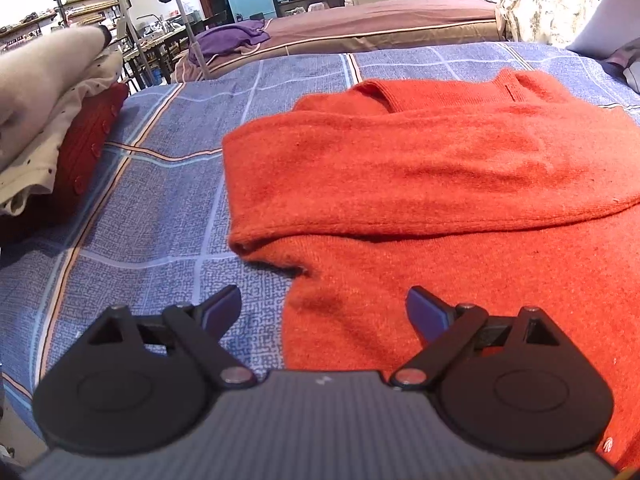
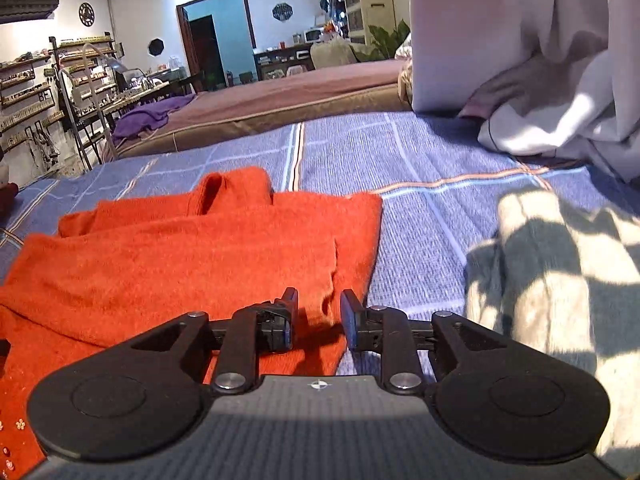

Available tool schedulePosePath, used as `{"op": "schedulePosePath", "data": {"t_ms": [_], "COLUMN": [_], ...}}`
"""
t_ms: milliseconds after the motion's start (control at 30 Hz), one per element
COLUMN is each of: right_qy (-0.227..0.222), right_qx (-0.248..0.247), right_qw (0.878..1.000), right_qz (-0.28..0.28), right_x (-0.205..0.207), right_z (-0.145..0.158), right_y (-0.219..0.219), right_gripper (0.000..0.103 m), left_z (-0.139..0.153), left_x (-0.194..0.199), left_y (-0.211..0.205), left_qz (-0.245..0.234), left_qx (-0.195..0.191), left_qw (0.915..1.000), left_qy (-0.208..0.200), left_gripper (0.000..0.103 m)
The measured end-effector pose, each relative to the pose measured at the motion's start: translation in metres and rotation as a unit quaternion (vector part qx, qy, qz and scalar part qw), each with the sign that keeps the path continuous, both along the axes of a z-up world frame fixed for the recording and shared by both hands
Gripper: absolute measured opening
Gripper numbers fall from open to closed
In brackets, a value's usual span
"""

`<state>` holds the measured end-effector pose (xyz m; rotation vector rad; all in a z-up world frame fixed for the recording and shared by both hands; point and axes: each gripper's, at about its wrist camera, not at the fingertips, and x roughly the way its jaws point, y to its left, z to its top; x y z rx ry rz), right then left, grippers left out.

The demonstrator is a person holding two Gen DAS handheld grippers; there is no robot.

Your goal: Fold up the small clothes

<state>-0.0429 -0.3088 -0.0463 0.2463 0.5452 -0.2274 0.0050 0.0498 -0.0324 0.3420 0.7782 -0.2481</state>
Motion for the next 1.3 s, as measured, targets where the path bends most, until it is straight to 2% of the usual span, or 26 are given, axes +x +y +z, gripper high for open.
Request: {"op": "schedulePosePath", "data": {"t_ms": [33, 100, 167, 267, 333, 433, 467, 500, 600, 700, 833, 867, 1000, 1133, 1267, 1300], "right_qy": [-0.004, 0.008, 0.02, 0.047, 0.063, 0.057, 0.055, 0.056, 0.043, 0.011, 0.008, 0.006, 0.03, 0.065, 0.062, 0.061], "right_qx": [-0.01, -0.017, -0.005, 0.0, 0.001, 0.032, 0.039, 0.042, 0.074, 0.086, 0.012, 0.008, 0.037, 0.017, 0.014, 0.006], "right_qw": [1.0, 1.0, 0.999, 0.999, 0.998, 0.998, 0.997, 0.997, 0.995, 0.996, 1.0, 1.0, 0.998, 0.997, 0.998, 0.998], "right_qz": [-0.002, 0.014, 0.029, 0.024, 0.028, 0.026, 0.03, 0.034, 0.043, 0.023, -0.02, -0.03, -0.036, -0.025, -0.022, -0.022], "right_x": [0.003, 0.019, 0.036, 0.053, 0.063, 0.065, 0.066, 0.066, 0.063, 0.054, 0.048, 0.046, 0.047, 0.056, 0.059, 0.059], "right_z": [0.002, 0.002, -0.004, -0.016, -0.025, -0.031, -0.031, -0.03, -0.024, -0.01, 0.006, 0.008, 0.0, -0.016, -0.017, -0.015], "right_y": [0.0, -0.002, -0.007, -0.014, -0.016, -0.02, -0.02, -0.02, -0.023, -0.031, -0.038, -0.043, -0.057, -0.048, -0.042, -0.041], "right_gripper": [0.047, 0.07, 0.07, 0.069, 0.065, 0.067, 0.057, 0.03, 0.013, 0.011, 0.01, 0.01, 0.01, 0.011, 0.011, 0.011], "left_z": [0.0, 0.001, 0.0, 0.001, 0.001, 0.002, 0.004, 0.006, 0.009, 0.008, 0.009, 0.01, 0.004, -0.004, -0.013, -0.015], "left_x": [-0.001, -0.002, -0.002, -0.003, -0.001, 0.001, 0.003, 0.005, 0.013, 0.024, 0.033, 0.034, 0.041, 0.056, 0.082, 0.09], "left_y": [0.0, -0.001, -0.001, 0.003, 0.005, 0.009, 0.011, 0.013, 0.019, 0.023, 0.022, 0.021, 0.013, 0.01, 0.018, 0.027], "left_qz": [-0.001, -0.004, -0.007, -0.006, -0.005, -0.003, 0.001, 0.007, 0.013, 0.016, 0.013, 0.011, 0.008, 0.029, 0.076, 0.089], "left_qx": [0.0, 0.001, 0.002, 0.001, 0.002, 0.002, 0.004, 0.004, 0.01, 0.011, 0.013, 0.013, 0.016, 0.027, 0.079, 0.061], "left_qw": [1.0, 1.0, 1.0, 1.0, 1.0, 1.0, 1.0, 0.9999, 0.9995, 0.9994, 0.9992, 0.9992, 0.9991, 0.9975, 0.9901, 0.9909], "left_qy": [-0.001, 0.0, 0.001, 0.001, 0.002, -0.002, -0.007, -0.015, -0.027, -0.028, -0.035, -0.037, -0.038, -0.059, -0.088, -0.082], "left_gripper": [0.091, 0.091, 0.091, 0.092, 0.092, 0.092, 0.092, 0.092, 0.092, 0.092, 0.092, 0.092, 0.092, 0.092, 0.092, 0.093]}}
